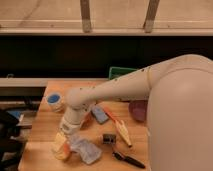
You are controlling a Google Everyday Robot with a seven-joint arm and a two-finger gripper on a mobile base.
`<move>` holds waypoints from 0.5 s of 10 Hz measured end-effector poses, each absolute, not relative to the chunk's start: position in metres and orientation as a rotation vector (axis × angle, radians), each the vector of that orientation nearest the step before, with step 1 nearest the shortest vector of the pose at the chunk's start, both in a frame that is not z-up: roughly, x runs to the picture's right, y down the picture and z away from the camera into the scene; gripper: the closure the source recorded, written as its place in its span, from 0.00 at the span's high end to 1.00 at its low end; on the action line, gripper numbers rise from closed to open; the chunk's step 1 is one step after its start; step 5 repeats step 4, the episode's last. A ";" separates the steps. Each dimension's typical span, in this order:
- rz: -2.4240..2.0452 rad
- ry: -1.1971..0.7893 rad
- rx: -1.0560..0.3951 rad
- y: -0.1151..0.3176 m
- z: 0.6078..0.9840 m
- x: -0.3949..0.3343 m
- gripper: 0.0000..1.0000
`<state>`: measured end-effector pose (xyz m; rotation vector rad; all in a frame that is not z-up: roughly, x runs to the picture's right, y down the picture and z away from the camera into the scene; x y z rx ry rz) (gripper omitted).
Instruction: Place apple in metal cup
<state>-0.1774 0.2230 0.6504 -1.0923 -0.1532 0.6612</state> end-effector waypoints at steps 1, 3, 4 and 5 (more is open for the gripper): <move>0.722 -0.156 -1.029 0.207 0.652 -0.168 0.69; 0.841 -0.155 -0.911 0.179 0.660 -0.147 0.69; 0.899 -0.154 -0.851 0.168 0.662 -0.140 0.69; 0.899 -0.154 -0.851 0.168 0.662 -0.140 0.69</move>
